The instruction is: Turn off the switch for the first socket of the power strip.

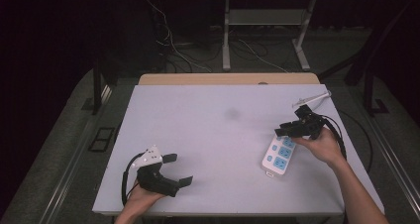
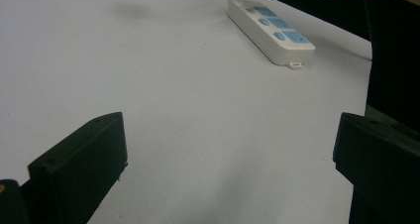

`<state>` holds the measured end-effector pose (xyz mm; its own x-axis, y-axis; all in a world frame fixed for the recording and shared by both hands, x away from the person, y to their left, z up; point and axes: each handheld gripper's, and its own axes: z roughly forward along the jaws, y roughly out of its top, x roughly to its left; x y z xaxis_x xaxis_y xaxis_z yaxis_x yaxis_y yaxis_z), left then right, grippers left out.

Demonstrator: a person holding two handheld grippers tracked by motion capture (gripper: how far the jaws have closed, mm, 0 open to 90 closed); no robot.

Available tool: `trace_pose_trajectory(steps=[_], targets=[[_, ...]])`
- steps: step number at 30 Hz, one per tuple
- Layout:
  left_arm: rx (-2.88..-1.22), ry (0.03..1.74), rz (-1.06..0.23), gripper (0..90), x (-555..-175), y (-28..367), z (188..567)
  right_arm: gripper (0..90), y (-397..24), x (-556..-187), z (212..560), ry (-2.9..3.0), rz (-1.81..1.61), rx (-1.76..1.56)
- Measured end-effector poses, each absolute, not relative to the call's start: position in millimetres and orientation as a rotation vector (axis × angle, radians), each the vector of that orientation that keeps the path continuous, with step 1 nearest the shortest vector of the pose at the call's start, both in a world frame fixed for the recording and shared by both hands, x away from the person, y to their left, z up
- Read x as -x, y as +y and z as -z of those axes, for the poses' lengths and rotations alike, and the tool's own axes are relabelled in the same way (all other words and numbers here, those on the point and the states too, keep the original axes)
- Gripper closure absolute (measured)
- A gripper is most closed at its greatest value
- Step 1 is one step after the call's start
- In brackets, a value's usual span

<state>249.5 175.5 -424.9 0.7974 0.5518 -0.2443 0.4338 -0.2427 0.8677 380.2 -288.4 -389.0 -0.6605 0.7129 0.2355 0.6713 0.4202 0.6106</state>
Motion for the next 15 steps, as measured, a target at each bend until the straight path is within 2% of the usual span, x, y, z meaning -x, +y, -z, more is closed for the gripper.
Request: trace_pose_trajectory(steps=[1, 2, 4, 8, 15], targets=[[-1.877, 0.749, -0.132, 0.0, -250, 175, 425, 61.4, -288, -380, 389, 2.596, -1.073, -1.267], [-1.877, 0.750, -0.132, 0.0, -250, 175, 425, 66.3, -289, -382, 391, 2.599, -1.072, -1.270], [-1.878, 0.749, -0.132, 0.0, -250, 175, 425, 68.6, -289, -382, 392, 2.602, -1.072, -1.275], [-1.877, 0.749, -0.132, 0.0, -250, 175, 425, 80.3, -290, -385, 397, 2.609, -1.064, -1.276], [-1.877, 0.750, -0.131, 0.0, -250, 176, 425, 86.5, -289, -386, 399, 2.613, -1.054, -1.275]])
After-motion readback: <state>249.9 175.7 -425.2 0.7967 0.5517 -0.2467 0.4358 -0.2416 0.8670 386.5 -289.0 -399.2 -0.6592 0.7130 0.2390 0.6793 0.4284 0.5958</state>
